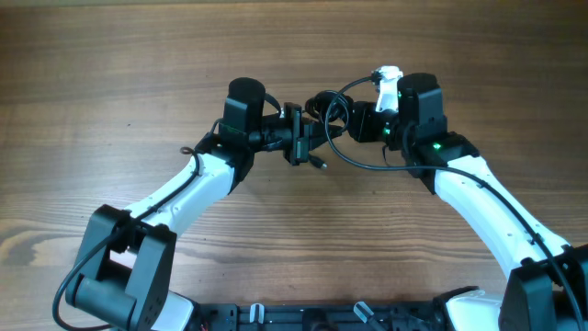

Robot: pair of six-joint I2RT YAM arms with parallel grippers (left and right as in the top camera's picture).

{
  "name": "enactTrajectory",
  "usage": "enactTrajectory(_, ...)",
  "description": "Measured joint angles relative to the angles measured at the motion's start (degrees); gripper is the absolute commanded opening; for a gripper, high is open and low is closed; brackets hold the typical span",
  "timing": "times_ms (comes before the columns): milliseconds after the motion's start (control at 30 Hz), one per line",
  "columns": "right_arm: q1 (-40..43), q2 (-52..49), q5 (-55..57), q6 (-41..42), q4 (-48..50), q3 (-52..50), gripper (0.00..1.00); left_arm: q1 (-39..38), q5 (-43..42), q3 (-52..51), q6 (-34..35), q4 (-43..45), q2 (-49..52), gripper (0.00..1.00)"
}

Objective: Untangle cables

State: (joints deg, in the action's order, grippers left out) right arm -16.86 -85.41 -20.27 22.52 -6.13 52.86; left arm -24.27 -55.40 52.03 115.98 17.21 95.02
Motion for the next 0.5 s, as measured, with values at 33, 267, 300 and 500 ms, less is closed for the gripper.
enactTrajectory(33, 0.13, 0.0, -0.04, 0.2, 0.33, 0.0, 0.45, 0.0, 0.0, 0.0, 0.0, 0.22, 0.0, 0.04)
enactTrajectory(267, 1.07, -0.76, -3.17, 2.01, 6.62, -0.9, 0.48, 0.46, 0.04, 0.55, 0.0, 1.07, -0.22, 0.04)
enactTrajectory(300, 1.05, -0.76, -2.58, 2.71, 6.64, -0.94, 0.48, 0.46, 0.02, 0.57, 0.0, 1.18, -0.22, 0.04)
enactTrajectory(500, 0.63, -0.79, 2.99, 8.98, 7.85, -0.02, 0.48, 0.17, -6.97, -0.66, -0.02, 22.21, 0.5, 0.04)
